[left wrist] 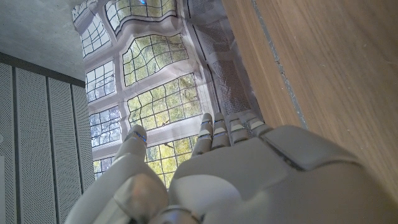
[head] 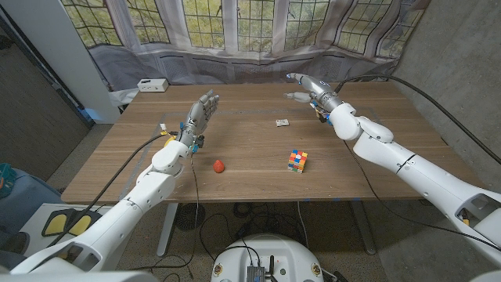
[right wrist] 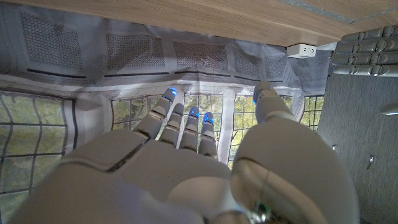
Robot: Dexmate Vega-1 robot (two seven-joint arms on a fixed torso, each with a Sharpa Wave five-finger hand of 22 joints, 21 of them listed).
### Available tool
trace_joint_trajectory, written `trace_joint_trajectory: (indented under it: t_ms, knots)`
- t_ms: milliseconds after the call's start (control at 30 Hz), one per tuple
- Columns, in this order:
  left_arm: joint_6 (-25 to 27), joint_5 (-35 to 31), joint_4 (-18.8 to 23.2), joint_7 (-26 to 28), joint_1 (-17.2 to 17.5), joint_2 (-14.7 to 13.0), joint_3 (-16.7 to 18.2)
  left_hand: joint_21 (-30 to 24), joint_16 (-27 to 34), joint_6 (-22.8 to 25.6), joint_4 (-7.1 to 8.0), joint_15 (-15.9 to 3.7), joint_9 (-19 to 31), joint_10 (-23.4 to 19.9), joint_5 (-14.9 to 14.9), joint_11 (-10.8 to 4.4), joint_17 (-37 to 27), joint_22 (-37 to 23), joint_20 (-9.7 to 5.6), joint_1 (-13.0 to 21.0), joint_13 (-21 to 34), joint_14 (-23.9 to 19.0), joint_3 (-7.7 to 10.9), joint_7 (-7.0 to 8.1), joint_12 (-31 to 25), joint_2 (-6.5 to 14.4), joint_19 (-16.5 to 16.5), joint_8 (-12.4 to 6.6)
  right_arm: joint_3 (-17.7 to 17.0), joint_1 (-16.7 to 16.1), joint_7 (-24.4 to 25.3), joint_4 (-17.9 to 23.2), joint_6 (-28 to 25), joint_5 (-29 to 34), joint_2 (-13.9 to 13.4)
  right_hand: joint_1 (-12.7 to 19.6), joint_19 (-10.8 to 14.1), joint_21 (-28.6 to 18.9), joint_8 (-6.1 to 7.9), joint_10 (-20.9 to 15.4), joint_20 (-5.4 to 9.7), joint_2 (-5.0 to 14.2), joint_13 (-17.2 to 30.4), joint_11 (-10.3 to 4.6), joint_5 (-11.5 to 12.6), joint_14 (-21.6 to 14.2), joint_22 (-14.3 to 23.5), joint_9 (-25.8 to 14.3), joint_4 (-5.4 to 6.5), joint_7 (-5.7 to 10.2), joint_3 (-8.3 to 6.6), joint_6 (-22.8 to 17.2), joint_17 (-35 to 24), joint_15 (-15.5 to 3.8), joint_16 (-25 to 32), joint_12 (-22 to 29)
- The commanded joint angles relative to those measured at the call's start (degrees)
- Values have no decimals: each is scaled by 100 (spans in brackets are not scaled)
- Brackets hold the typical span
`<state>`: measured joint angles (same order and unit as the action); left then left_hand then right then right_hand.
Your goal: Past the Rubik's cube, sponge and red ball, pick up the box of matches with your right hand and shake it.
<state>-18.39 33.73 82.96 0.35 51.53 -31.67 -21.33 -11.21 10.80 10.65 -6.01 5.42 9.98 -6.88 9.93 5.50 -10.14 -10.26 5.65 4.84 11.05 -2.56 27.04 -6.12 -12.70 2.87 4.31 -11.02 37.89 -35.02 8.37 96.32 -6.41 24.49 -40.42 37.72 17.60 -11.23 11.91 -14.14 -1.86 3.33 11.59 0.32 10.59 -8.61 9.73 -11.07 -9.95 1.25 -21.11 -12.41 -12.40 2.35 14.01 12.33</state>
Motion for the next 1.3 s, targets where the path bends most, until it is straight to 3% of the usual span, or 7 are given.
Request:
trace_joint_trajectory:
  t_ms: [33,300,533,1300]
  knots:
    - [-6,-2,54,47,64,4,3,0,-10,57,-38,3,22,-21,11,-19,-6,-13,57,46,19,-19,32,19,8,18,11,17,227,263,-352,-43,-151,317,-23,73,30,-13,48,-67,-1,-20,20,-23,-21,-42,16,-10,39,1,-10,-99,-16,-9,24,55]
    - [0,0,62,1,74,17,-38,-2,-8,64,-41,-4,23,-12,10,-37,-6,-13,55,51,19,-23,38,14,16,26,13,17,337,397,-430,-128,-110,485,36,98,38,-13,61,-116,-2,-26,21,-60,-27,-68,15,-9,44,45,-5,-156,-16,-18,31,62]
    - [-13,0,122,75,148,20,-16,-2,-8,58,-44,-3,23,-15,9,-61,-6,-13,78,55,19,-22,42,20,17,31,19,22,478,578,-646,-260,-162,636,118,149,71,-16,114,-329,-16,-37,21,-357,-38,-167,15,-8,61,223,16,-372,-16,-14,61,103]
    - [-31,24,137,70,205,41,-25,-7,-9,85,-53,-14,23,-27,6,-84,-6,-14,74,69,19,-22,55,-8,22,49,26,19,948,1093,-1708,-199,-839,1284,213,208,83,-11,110,-480,-32,-110,5,-446,-48,-315,15,-6,47,296,51,-452,-4,-72,102,104]
